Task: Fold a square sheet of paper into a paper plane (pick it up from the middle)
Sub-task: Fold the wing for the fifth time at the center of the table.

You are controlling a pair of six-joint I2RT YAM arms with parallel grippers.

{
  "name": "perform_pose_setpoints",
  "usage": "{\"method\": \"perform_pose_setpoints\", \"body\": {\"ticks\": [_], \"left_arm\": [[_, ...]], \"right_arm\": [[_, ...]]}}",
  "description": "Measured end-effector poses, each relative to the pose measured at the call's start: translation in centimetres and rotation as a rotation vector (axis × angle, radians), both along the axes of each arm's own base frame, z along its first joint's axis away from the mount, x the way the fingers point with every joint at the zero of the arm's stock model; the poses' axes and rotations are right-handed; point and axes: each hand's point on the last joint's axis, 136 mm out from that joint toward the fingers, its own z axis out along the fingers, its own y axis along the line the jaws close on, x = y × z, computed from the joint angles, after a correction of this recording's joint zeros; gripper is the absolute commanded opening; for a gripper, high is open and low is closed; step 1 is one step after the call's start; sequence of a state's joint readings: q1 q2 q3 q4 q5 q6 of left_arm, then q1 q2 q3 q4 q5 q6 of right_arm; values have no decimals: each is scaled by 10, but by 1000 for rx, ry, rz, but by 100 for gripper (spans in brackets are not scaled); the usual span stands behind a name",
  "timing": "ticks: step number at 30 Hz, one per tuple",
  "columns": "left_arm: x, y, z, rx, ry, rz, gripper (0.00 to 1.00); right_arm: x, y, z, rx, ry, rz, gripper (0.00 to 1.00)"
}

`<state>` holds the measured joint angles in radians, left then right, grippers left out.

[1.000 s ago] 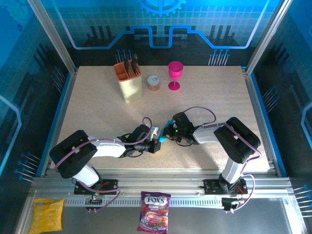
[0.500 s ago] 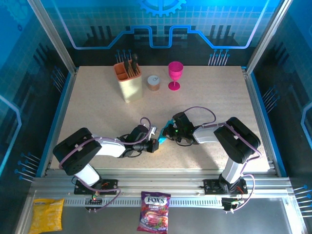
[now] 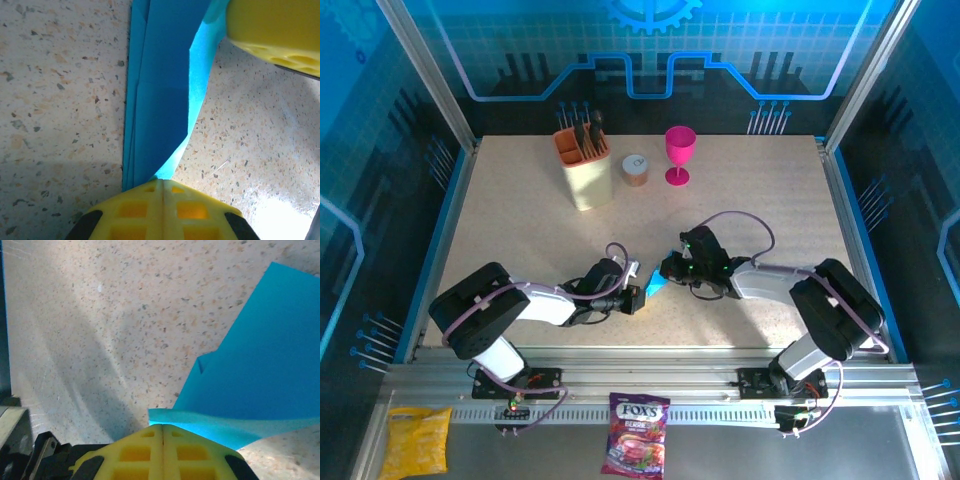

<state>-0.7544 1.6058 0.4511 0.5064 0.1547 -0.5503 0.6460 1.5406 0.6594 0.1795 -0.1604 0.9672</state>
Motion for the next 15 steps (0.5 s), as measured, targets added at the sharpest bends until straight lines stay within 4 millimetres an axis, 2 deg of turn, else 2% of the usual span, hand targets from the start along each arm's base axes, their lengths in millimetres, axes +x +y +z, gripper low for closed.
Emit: {"method": "perform_pose_setpoints", "body": {"ticks": [8,11,15], "left_arm": [[0,0,0,-2,-2,0,0],[0,0,0,-2,-2,0,0],[0,0,0,-2,-2,-1,0]], "right_arm": [[-35,15,-14,-38,18,79,0],[-40,23,-16,-36,19,97,0],[-43,26,-30,-57,44,94,0]]}}
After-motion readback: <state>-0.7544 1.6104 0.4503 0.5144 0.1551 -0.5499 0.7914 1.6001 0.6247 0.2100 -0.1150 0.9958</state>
